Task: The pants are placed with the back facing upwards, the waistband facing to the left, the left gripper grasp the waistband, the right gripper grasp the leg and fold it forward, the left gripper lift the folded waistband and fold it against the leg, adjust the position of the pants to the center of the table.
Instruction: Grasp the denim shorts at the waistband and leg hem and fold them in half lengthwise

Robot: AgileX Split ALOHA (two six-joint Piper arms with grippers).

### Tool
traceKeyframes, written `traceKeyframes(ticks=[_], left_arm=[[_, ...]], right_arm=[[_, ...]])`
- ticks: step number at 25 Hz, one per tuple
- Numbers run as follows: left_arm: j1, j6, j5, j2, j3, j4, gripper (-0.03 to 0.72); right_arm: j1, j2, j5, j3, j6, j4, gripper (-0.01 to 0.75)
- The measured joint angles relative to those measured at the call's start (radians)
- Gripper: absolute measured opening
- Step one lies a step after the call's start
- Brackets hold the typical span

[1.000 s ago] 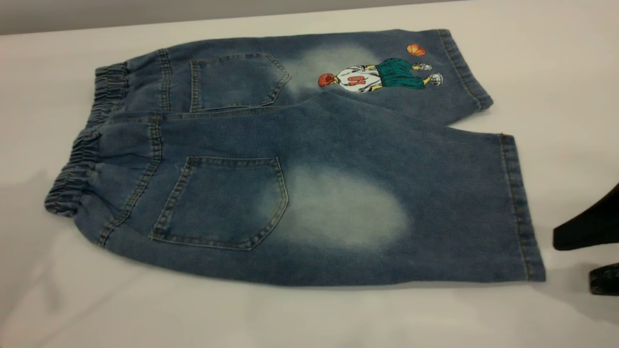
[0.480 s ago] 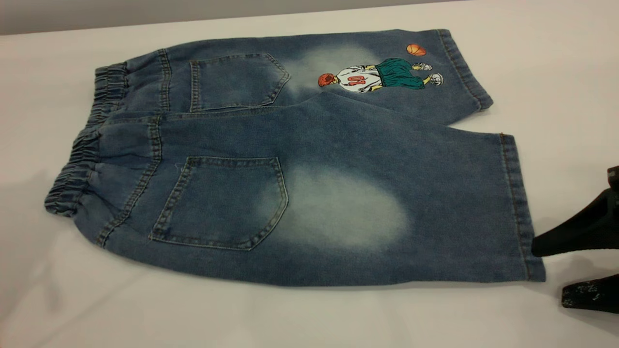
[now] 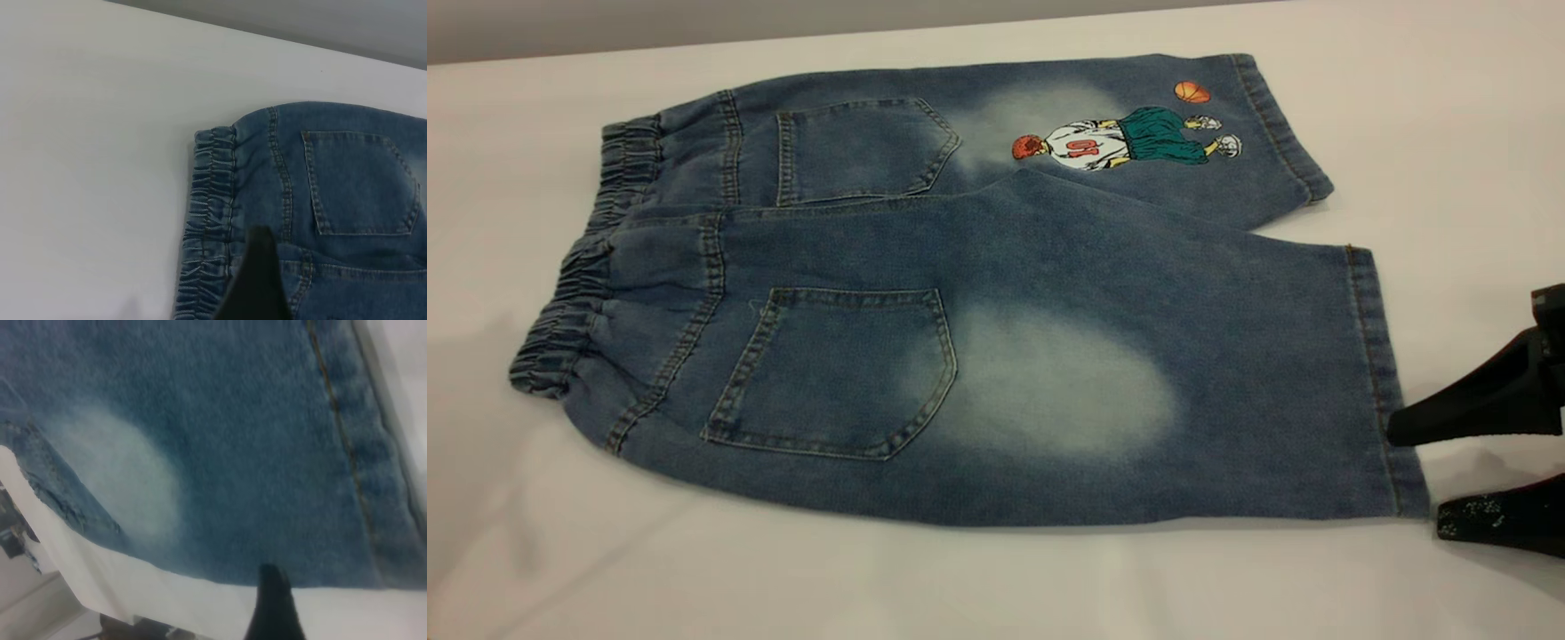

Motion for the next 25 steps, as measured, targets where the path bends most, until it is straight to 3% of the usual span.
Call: traceKeyframes(ticks=[11, 19, 25], left_arm=[[0.0, -0.001, 0.0, 0.0, 0.001, 0.0, 0.56], [0.0, -0.001, 0.0, 0.0, 0.001, 0.0, 0.56], [0.0, -0.001, 0.0, 0.0, 0.001, 0.0, 0.56]], right_arm=[[0.001, 0.0, -0.001, -0.012, -0.001, -0.003, 0.434], [0.085, 0.0, 0.008, -0.044, 0.0, -0.003, 0.434], [0.129, 0.0, 0.114, -0.07, -0.001, -0.003, 0.434]])
